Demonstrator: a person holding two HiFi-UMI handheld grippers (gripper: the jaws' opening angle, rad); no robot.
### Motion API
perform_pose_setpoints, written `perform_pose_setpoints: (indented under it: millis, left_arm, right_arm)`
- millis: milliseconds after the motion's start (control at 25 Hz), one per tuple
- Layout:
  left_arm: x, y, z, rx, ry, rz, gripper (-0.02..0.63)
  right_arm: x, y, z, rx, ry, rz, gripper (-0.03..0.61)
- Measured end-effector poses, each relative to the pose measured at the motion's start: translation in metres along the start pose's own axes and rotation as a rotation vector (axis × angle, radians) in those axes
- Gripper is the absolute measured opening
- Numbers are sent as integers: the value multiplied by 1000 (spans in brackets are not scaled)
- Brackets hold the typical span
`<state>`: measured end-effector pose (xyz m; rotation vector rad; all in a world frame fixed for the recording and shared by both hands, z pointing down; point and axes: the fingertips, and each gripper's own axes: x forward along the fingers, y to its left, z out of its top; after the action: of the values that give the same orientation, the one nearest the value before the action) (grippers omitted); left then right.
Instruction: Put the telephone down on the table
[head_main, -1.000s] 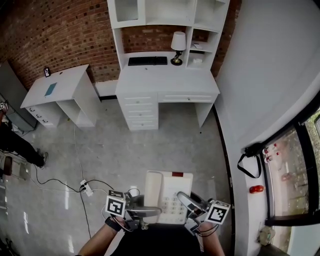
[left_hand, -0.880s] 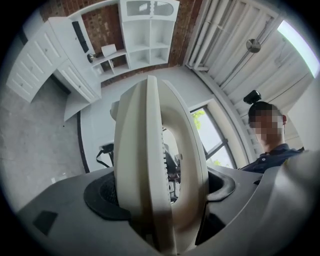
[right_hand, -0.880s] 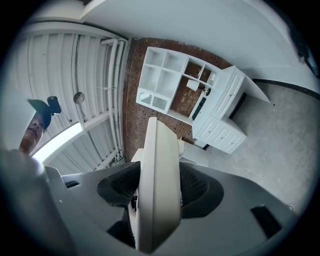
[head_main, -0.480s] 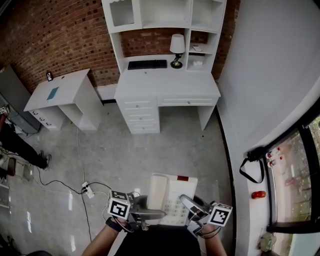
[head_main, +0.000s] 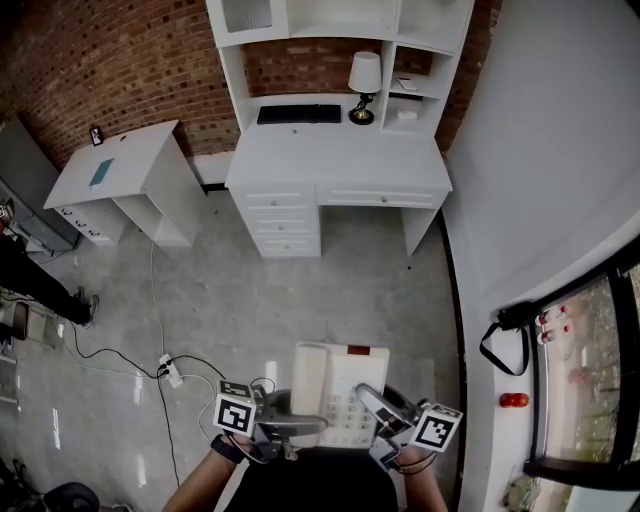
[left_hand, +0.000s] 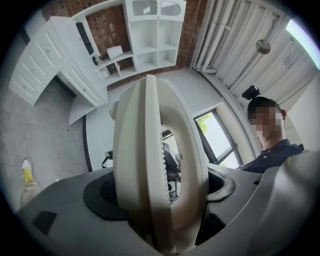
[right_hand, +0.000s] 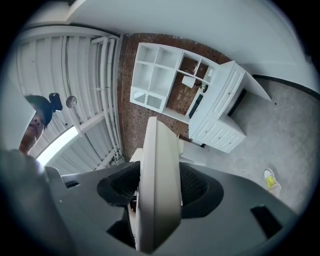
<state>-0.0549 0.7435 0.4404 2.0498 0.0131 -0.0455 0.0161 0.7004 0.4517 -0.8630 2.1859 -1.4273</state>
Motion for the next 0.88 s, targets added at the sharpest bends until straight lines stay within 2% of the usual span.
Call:
perform_pose_setpoints:
  millis: [200, 360, 680, 880]
  left_arm:
    - [8, 40, 62, -10, -7, -9, 422]
    - [16, 69, 134, -30, -33, -44, 422]
    - [26, 110, 281, 18, -45, -115, 422]
    - [23, 137, 330, 11, -20, -100, 422]
  right_arm:
    - [46, -27, 52, -7, 6, -16, 229]
    - [93, -43, 112, -21, 6, -45, 229]
    - [186, -57, 230, -65, 3, -97, 230]
    - [230, -68, 269, -72, 6, -100, 232]
